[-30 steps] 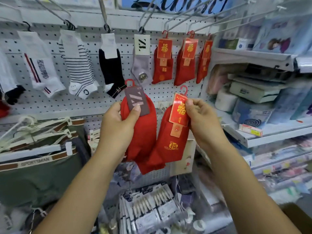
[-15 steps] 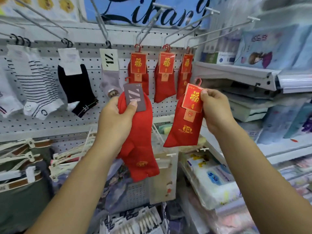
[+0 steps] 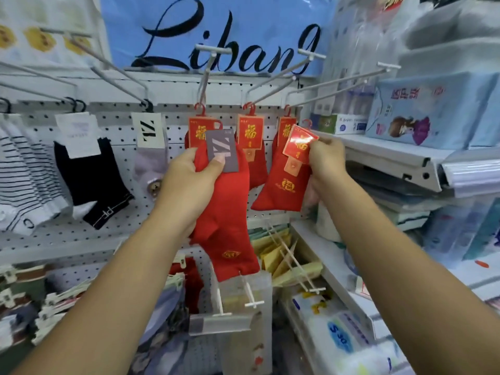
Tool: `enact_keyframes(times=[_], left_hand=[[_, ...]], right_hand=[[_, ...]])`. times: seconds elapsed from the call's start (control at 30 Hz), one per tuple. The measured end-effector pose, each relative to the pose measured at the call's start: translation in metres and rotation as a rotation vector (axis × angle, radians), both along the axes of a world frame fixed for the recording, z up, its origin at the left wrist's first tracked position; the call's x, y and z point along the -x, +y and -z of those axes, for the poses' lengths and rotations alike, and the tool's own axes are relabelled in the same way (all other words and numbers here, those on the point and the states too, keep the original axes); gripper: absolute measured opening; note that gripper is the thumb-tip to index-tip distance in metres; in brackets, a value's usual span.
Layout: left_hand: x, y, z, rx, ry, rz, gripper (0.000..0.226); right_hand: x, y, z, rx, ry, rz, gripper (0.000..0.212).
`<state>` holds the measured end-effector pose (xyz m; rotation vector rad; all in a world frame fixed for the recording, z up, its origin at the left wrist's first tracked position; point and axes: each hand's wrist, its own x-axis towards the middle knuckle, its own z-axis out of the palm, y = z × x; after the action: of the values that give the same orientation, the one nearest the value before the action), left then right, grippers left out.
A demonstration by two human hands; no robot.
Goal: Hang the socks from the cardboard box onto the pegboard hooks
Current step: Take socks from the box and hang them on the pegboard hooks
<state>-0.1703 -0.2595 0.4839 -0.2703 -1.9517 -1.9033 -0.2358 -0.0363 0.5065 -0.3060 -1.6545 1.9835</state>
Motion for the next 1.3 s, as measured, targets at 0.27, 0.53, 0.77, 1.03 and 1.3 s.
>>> enact_keyframes(times=[0.27, 0.53, 0.77, 1.03, 1.3], left_hand=[[0.019, 0.011, -0.009, -0.031, 0.009, 0.034, 0.009], [0.023, 0.01, -0.008, -0.072, -0.005, 0.063, 0.014], [0.012, 0.008, -0.007, -0.154, -0.033, 0.169, 0.021], [-0.017, -0.012, -0.007, -0.262, -0.017, 0.237, 0.021], [-0.06, -0.114, -0.005, -0.252, 0.026, 0.164, 0.024]], right_hand=[[0.034, -0.006, -0.028, 0.059, 0.067, 0.022, 0.03], [0.036, -0.001, -0.018, -0.218, 0.066, 0.015, 0.038], [-0.013, -0.011, 0.004, -0.418, 0.074, 0.031, 0.048], [-0.095, -0.072, 0.001, -0.431, 0.207, -0.428, 0.023], [-0.11, -0.184, -0.005, -0.409, 0.329, -0.644, 0.018]])
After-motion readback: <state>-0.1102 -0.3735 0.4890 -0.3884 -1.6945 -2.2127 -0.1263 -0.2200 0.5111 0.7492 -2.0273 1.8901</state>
